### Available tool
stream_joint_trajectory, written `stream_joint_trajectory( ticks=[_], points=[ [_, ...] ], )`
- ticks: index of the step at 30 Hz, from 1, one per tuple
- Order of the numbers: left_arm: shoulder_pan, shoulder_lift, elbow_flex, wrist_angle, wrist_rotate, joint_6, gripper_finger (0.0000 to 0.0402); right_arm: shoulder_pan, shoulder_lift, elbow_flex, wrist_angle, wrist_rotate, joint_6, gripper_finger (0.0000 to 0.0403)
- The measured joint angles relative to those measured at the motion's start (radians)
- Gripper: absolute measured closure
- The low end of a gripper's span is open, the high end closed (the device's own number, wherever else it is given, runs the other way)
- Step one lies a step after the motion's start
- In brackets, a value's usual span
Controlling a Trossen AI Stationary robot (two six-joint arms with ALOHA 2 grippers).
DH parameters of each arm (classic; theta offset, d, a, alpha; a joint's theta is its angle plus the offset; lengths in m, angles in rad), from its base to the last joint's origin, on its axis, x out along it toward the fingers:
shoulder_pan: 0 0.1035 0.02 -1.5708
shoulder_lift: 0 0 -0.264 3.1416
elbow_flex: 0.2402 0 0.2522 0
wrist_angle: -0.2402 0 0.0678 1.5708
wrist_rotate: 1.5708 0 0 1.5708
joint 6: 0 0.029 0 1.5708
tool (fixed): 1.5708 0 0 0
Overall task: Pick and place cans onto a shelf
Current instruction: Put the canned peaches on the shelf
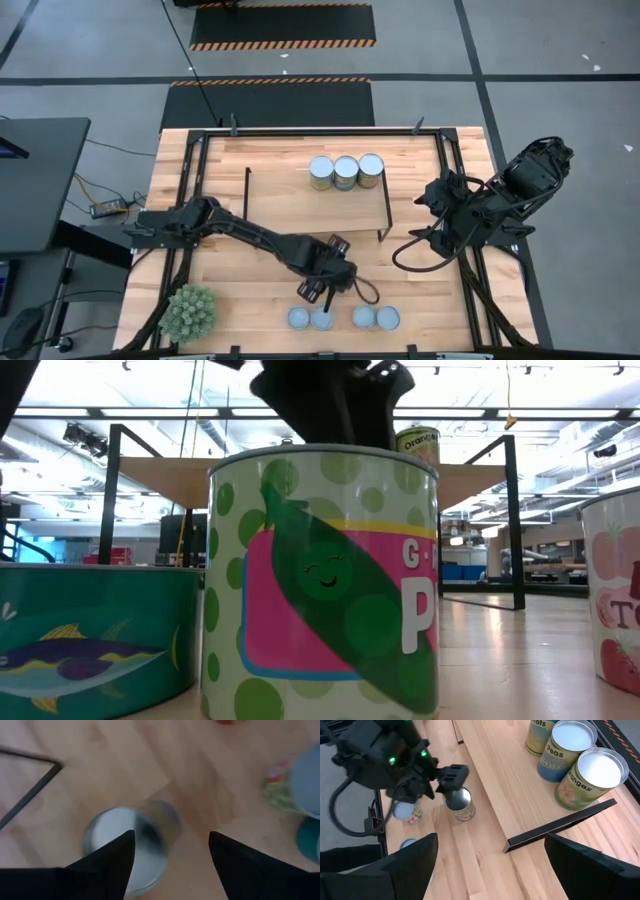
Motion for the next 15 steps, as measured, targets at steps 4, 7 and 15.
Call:
stream_joint_trajectory(
  ticks=[4, 7, 15],
  points=[
    [0.044, -0.020, 0.000, 0.021, 0.039, -0.064, 0.0141, 0.000, 0.000, 0.000, 0.000, 0.000, 0.000, 0.0030],
    [0.075, -0.023, 0.000, 0.055, 0.114, -0.058, 0.0128, 0.000, 0.000, 0.000, 0.001, 0.000, 0.005, 0.0030],
    [0.127, -0.023, 0.000, 0.066, 0.158, -0.066, 0.0087, 0.000, 0.000, 0.000, 0.005, 0.000, 0.031, 0.0030]
  ],
)
